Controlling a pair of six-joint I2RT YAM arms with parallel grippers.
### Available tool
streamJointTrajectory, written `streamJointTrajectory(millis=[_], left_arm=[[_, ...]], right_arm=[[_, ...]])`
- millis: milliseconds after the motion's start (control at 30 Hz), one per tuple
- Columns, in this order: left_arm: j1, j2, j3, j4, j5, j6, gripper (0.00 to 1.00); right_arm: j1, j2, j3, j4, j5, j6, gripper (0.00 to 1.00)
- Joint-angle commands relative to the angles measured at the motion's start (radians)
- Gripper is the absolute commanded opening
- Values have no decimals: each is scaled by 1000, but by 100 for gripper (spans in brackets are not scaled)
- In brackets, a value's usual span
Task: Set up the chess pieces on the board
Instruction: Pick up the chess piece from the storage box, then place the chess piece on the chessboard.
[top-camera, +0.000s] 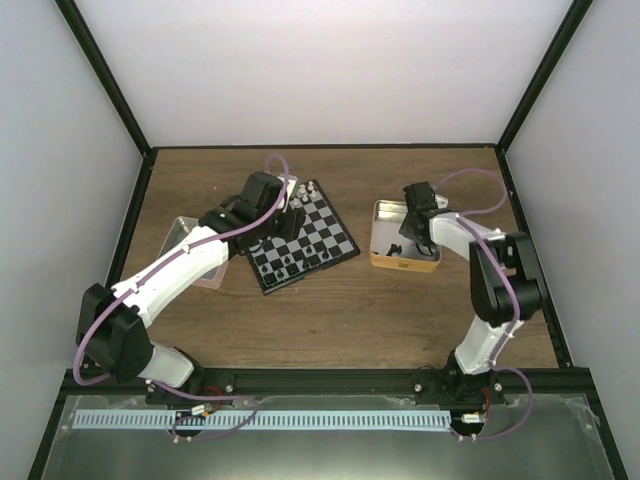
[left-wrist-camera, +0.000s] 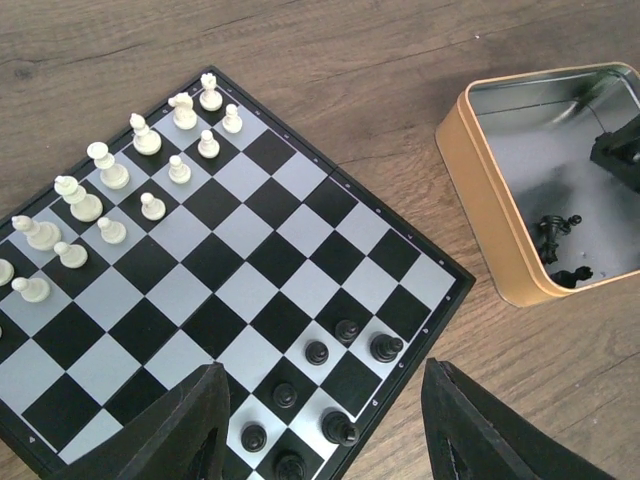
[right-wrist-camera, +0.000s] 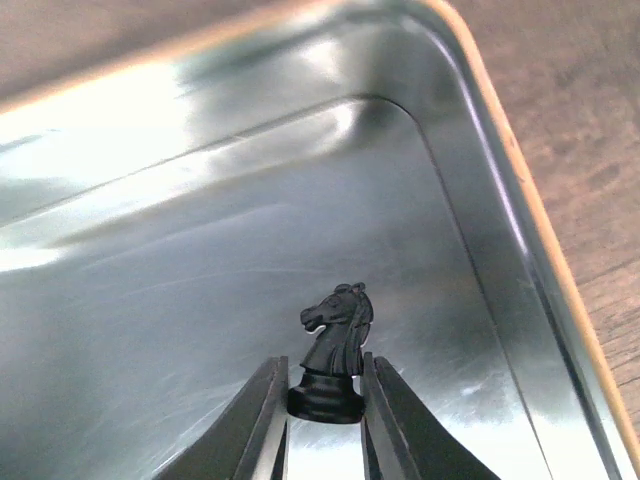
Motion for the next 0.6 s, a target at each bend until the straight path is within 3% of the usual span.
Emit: streamJointTrajectory(millis=[0,133,267,400,567], left_arm=[[9,-6,-5,32,30,-23,55],[21,-26,7,56,75,-60,57],[37,-59,29,88,150,-118,61],[44,-85,42,148,320,-184,68],[43,-97,19,254,545,-307,72]], right_arm=[[-11,-194,-47,158,-178,-113,19],[-11,-325,-95,297,-419,-171,20],[-11,-435,-164,489,-794,-221,21],[-3,-485,-227,705,-1150,-181,21],[33,-504,-259,908,-1404,-132,21]])
